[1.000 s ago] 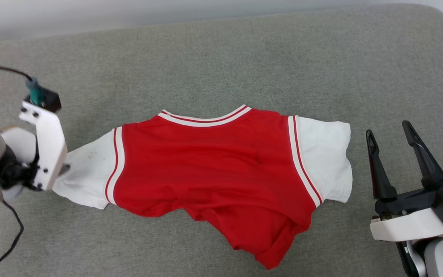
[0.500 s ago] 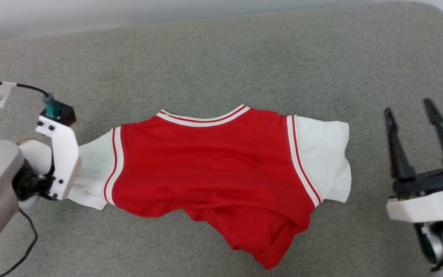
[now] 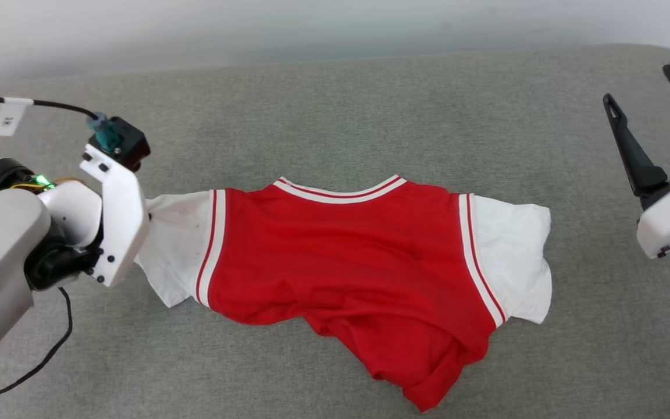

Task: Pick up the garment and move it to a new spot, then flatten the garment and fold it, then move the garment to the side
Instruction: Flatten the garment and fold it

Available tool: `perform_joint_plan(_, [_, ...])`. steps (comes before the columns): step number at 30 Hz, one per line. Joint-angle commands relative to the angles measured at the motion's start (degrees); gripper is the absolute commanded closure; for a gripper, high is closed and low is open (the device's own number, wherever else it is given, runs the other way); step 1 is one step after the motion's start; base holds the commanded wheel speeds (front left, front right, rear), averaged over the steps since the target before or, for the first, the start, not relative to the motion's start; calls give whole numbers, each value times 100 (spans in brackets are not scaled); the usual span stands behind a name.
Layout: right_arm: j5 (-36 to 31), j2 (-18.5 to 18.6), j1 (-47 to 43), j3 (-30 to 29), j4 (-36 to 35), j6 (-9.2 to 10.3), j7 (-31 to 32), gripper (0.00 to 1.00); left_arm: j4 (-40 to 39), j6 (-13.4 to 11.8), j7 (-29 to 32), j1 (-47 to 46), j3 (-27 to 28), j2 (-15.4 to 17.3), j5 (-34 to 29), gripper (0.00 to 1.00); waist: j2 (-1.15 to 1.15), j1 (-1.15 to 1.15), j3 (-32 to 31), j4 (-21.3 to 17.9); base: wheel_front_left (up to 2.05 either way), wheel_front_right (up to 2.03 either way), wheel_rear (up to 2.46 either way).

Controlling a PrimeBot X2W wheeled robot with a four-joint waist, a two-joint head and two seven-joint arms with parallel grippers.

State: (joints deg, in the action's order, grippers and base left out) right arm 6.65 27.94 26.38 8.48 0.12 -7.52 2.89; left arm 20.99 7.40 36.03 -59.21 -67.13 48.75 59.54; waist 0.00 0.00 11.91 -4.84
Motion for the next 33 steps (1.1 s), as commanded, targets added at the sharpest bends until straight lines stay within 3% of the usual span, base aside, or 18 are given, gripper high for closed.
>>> perform_joint_plan(1, [220,152,171,152,67,6,330,0,-70,-1,-37,-34,-35,8,-43,100,0,0,22,55,0,0,0])
perform_joint_plan(9, [2063,1238,1048,1467,595,6,3062,0,-408,-2,-145,-146,-71,-29,-216,100,0,0,230,258,0,0,0])
perform_joint_plan(13, [2965,1536,1360,1969,853,6,4257,0,-511,-15,-195,-262,-53,-68,-308,100,0,0,389,358,0,0,0])
perform_joint_plan(17, [3618,1570,1524,2159,1217,6,5091,0,-595,-21,-224,-389,-24,-136,-386,100,0,0,605,496,0,0,0])
perform_joint_plan(26, [3891,1307,1582,2412,1693,6,5451,0,-632,-19,-293,-605,10,-227,-466,100,0,0,1070,749,0,0,0])
perform_joint_plan(33, [3947,906,1045,3053,2197,3,5066,0,-515,-16,-356,-540,-29,-248,-437,100,0,0,1131,742,0,0,0])
